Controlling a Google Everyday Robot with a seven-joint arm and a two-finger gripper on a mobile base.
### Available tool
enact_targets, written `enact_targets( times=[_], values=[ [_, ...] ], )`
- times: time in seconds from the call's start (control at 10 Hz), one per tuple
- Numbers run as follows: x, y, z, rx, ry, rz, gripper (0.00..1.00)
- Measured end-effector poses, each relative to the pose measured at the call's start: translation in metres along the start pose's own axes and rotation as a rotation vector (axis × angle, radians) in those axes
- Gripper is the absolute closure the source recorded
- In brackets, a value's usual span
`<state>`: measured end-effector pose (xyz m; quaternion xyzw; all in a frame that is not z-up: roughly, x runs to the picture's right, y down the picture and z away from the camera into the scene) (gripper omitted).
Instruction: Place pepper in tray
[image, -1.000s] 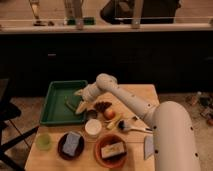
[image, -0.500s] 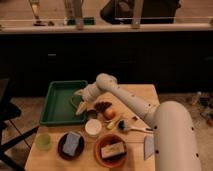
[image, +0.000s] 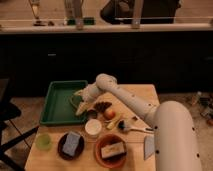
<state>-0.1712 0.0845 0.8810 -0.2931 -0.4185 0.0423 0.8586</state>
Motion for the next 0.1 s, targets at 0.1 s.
enact_targets(
  times=[0.1],
  values=[
    [-0.0002, 0.0004, -0.0001, -0.001, 0.001, 0.001, 0.2]
  ],
)
